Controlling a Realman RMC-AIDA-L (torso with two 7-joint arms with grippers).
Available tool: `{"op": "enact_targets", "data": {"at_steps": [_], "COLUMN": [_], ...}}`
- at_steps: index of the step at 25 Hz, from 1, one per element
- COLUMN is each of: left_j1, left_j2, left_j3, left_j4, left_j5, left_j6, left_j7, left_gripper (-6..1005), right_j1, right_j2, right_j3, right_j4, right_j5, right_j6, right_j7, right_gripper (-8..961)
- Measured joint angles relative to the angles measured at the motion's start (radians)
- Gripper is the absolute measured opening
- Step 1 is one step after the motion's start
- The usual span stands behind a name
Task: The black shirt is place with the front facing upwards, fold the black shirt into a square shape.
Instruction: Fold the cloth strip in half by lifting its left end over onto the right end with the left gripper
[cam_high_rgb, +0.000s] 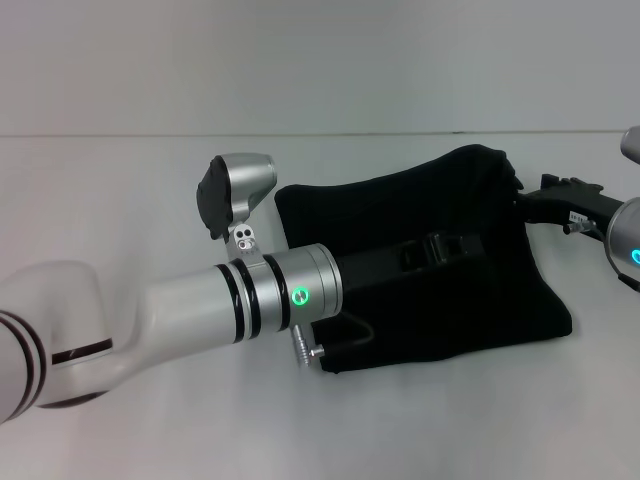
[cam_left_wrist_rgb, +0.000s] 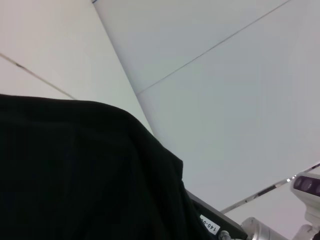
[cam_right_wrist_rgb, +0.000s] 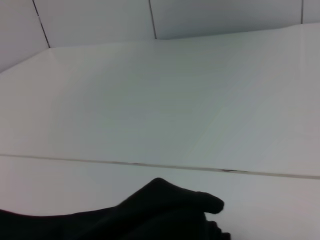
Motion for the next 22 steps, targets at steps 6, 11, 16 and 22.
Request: {"op": "enact_targets", "data": {"at_steps": [6, 11, 16, 22], "left_j1": [0.0, 0.0, -0.001, 0.001], "left_j2": [0.0, 0.0, 0.0, 0.0], "left_j3": [-0.007, -0.024, -0.038, -0.038], "left_j4": [-0.008, -0.024, -0.047, -0.05], "left_j5": [0.0, 0.0, 0.004, 0.002], "left_j6": [-0.004, 0.0, 0.012, 0.058], "left_j7": [0.013, 0.03, 0.068, 0.074], "left_gripper": [56, 75, 123, 232], "right_j1": [-0.015, -0.041, -0.065, -0.125], "right_j2": [-0.002, -0.003, -0.006, -0.006], "right_j3": [0.0, 0.007, 0.008, 0.009], "right_j4": [-0.011, -0.036, -0.047, -0.105], "right_j5": [0.0, 0.001, 0.001, 0.001], "right_j6": [-0.064, -0.104, -0.123, -0.151], "right_j7": [-0.001, 0.007, 0.01, 0.024], "right_gripper": [943, 943, 943, 942]}}
